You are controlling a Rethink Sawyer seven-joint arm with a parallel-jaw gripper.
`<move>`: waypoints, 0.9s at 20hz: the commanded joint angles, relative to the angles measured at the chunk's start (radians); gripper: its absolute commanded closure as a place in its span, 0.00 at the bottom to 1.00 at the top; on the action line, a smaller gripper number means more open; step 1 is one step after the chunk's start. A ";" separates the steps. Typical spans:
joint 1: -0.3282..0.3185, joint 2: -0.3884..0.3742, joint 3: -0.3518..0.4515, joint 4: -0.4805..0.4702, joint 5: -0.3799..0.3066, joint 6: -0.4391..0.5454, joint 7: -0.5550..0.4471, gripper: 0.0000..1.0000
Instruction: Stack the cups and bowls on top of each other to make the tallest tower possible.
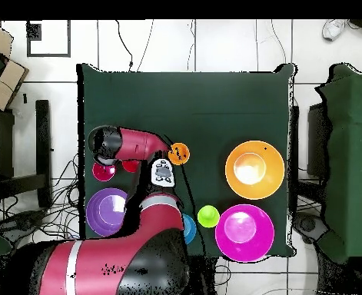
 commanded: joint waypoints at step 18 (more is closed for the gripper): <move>0.007 0.055 0.012 -0.103 0.003 0.011 0.122 1.00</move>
